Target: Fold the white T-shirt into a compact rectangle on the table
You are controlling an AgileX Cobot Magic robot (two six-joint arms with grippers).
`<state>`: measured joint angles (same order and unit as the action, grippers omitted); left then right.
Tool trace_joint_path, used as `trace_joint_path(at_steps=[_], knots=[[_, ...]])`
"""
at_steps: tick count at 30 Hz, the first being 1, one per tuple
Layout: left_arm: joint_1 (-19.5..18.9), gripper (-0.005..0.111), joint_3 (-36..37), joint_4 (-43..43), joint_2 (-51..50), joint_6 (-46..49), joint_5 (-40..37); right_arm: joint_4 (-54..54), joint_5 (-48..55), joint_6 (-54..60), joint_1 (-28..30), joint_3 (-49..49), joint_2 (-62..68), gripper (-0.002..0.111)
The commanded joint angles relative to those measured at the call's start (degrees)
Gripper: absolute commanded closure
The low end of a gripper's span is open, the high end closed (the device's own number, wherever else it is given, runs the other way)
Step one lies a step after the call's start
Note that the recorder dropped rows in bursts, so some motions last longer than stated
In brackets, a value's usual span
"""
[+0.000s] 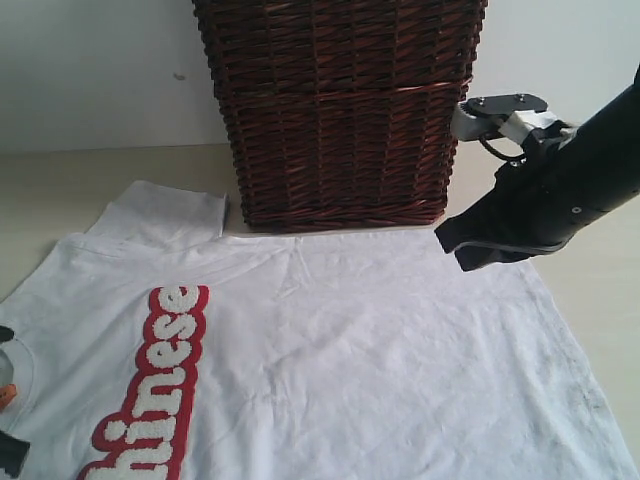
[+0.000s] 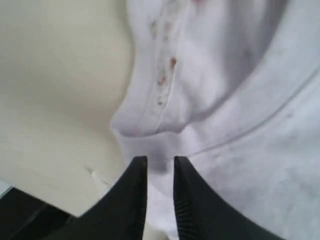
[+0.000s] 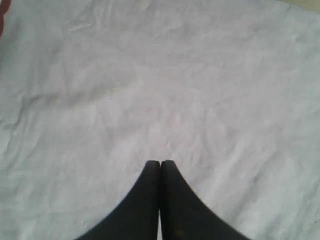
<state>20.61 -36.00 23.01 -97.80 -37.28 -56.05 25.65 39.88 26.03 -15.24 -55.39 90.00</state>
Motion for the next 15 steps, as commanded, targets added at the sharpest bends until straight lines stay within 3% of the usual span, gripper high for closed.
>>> trace_joint_path(at_steps=[1,5,8,10,15], knots=[[-0.1,0.086,-2.2,0.6,4.9,-0.9,3.5,-3.1,-2.5,-1.1,-0.1,-0.3,0.4,0.108],[-0.1,0.087,-3.3,-4.6,8.6,6.4,13.4,-9.1,-3.2,-7.1,-0.1,-0.3,3.4,0.108],[-0.1,0.096,-3.3,-11.7,8.4,15.1,21.3,-14.1,-3.7,-11.5,-0.1,-0.4,7.1,0.108],[-0.2,0.107,-3.9,-11.5,7.1,16.0,22.6,-16.3,-4.6,-13.4,-0.1,-0.4,9.2,0.108],[-5.1,0.107,-8.8,-11.5,3.2,16.5,22.7,-21.3,-9.4,-18.9,-0.1,-1.9,13.8,0.108]])
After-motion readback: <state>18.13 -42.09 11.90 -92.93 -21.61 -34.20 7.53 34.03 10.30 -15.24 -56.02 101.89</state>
